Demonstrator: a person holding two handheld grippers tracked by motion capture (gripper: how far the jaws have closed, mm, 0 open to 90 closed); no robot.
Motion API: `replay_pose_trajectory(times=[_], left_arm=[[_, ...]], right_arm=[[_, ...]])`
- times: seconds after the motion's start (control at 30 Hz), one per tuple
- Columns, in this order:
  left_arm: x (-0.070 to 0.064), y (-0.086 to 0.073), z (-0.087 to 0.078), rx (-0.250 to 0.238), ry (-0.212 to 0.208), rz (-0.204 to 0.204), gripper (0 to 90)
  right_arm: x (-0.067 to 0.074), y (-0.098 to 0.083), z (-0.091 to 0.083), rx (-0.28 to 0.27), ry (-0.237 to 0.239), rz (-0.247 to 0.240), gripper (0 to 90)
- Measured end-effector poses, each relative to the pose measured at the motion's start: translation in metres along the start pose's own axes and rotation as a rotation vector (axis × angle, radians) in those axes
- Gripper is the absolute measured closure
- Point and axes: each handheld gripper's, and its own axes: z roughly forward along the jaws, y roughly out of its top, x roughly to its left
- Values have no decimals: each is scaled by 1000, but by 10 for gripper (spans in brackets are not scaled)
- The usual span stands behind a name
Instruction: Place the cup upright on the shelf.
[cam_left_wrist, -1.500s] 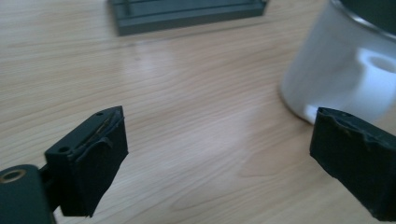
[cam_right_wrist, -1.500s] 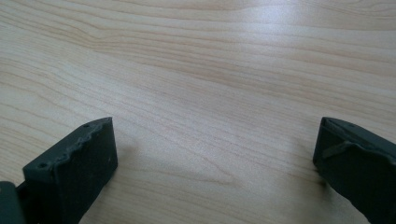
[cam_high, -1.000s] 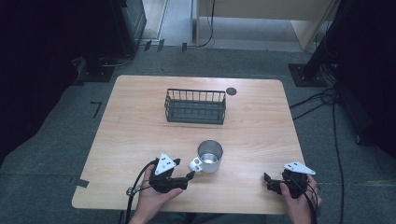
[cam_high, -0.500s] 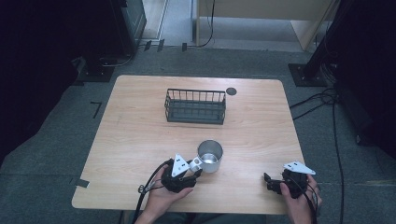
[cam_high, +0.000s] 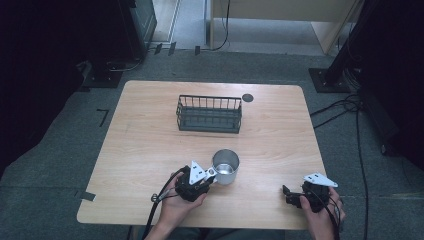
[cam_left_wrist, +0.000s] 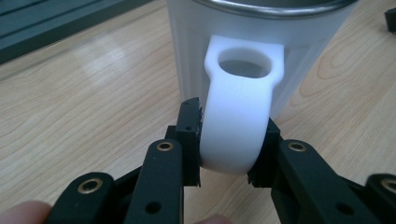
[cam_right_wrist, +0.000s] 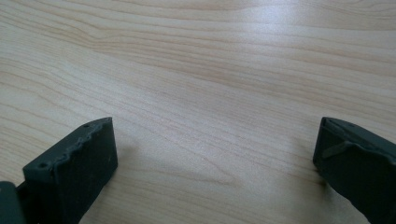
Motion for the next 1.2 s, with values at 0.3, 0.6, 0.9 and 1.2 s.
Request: replay_pose_trajectory(times=[0.3,0.6,0.9,1.2], left_arm=[[6,0,-3,-30,-1,-6,731],[17,7,-15,-84,32,-4,732],[33,17,-21,-99,43,-15,732],[57,37,-31,-133,38,-18,732]], right_arm=[[0,0,0,-1,0,1,0],[0,0,0,-1,0,1,0],[0,0,0,-1,0,1,0],[0,0,0,-1,0,2,0]])
